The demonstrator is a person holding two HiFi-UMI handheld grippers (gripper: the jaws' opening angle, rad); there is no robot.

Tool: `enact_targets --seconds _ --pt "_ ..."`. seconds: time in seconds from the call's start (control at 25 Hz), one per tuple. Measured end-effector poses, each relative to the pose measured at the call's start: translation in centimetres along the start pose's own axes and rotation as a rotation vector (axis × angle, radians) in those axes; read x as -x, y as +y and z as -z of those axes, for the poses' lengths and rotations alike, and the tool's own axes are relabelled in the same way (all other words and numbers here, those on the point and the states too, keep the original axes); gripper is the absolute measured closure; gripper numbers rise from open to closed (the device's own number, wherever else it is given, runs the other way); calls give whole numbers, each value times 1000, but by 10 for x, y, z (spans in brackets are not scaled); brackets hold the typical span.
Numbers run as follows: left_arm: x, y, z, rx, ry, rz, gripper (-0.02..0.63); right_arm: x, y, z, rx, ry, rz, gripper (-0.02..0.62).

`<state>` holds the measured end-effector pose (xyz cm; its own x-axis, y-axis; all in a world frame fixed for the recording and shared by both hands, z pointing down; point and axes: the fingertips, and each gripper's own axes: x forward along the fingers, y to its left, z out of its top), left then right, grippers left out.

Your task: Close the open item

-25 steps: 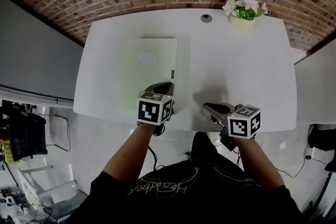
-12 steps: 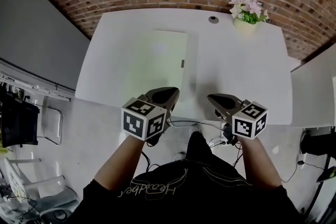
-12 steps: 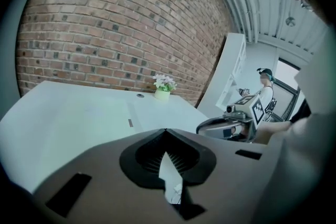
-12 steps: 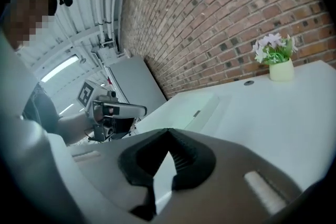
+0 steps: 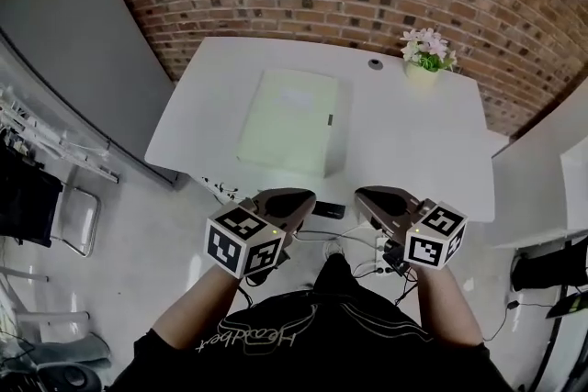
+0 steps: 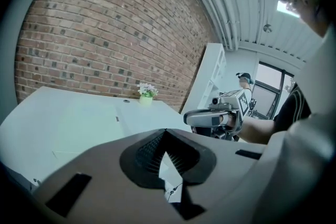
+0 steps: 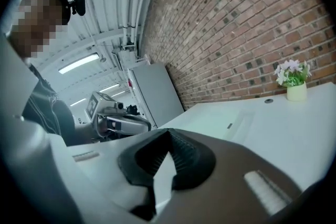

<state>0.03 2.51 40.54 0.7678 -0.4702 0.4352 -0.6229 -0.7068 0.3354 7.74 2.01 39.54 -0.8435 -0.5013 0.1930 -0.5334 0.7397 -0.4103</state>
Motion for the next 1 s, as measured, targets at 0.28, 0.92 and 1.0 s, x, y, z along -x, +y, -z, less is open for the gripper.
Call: enact_targets --seconds 0.28,0.92,1.0 --pt "45 -32 -1 7 -79 101 604 8 71 -14 8 -82 -74 592" --pt "80 -62 29 -31 -124 228 604 11 117 3 -45 -131 -87 592" --pt "83 -65 27 -10 -146 242 604 11 118 6 -59 -132 -85 594"
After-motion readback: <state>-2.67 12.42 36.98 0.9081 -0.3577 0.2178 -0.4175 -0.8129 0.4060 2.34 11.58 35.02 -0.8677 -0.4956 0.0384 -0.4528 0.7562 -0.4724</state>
